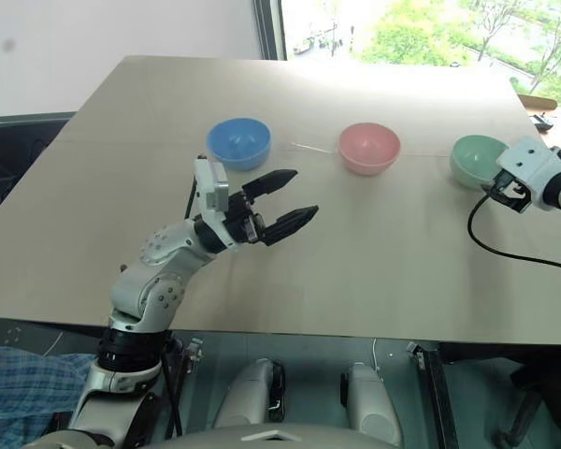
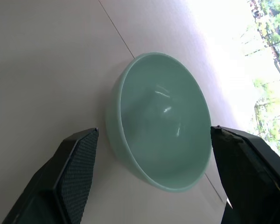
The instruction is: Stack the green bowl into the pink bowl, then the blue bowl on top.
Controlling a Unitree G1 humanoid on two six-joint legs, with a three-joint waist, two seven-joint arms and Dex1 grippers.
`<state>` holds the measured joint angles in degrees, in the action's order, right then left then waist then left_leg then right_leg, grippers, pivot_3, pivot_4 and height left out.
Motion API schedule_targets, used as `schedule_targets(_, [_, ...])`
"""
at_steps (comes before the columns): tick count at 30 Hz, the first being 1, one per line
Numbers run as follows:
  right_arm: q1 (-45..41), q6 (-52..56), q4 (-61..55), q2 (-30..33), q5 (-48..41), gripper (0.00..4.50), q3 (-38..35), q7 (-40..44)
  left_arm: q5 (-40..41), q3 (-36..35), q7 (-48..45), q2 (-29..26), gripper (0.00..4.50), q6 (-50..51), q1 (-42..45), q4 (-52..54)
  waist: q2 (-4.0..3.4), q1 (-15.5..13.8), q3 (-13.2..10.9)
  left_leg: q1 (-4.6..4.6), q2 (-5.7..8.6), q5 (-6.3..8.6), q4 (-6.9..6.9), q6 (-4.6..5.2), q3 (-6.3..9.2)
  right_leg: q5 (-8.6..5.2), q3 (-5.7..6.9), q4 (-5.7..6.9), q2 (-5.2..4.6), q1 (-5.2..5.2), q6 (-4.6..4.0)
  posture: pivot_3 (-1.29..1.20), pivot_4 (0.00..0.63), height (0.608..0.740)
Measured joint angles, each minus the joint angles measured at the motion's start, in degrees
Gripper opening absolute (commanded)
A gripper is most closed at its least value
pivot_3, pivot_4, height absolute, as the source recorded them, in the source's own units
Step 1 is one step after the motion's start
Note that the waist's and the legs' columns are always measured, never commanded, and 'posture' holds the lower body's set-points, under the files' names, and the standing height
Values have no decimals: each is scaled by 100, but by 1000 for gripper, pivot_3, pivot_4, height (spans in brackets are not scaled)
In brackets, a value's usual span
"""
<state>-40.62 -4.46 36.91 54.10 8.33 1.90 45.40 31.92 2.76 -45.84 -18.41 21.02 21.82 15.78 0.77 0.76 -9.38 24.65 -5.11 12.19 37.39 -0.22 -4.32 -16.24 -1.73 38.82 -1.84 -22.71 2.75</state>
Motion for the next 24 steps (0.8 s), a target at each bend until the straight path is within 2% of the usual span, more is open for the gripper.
schedule_targets(13, [-1140,-526,378,-1127,312,4053,798,268,-30,-83,251,-2,4500,-67,-156,58,-2,-2,-1,2,-1,-1,1,-2,1,0,3,3,-1,-1,-1,0,150,740])
schedule_targets(24, [-2166,-1099,1490,-2282,863,4053,1398,31,-154,-302,703,-29,4500,-176,-435,166,-5,-1,-3,8,-1,-2,-4,-4,-1,1,5,3,-3,-8,-2,0,150,740])
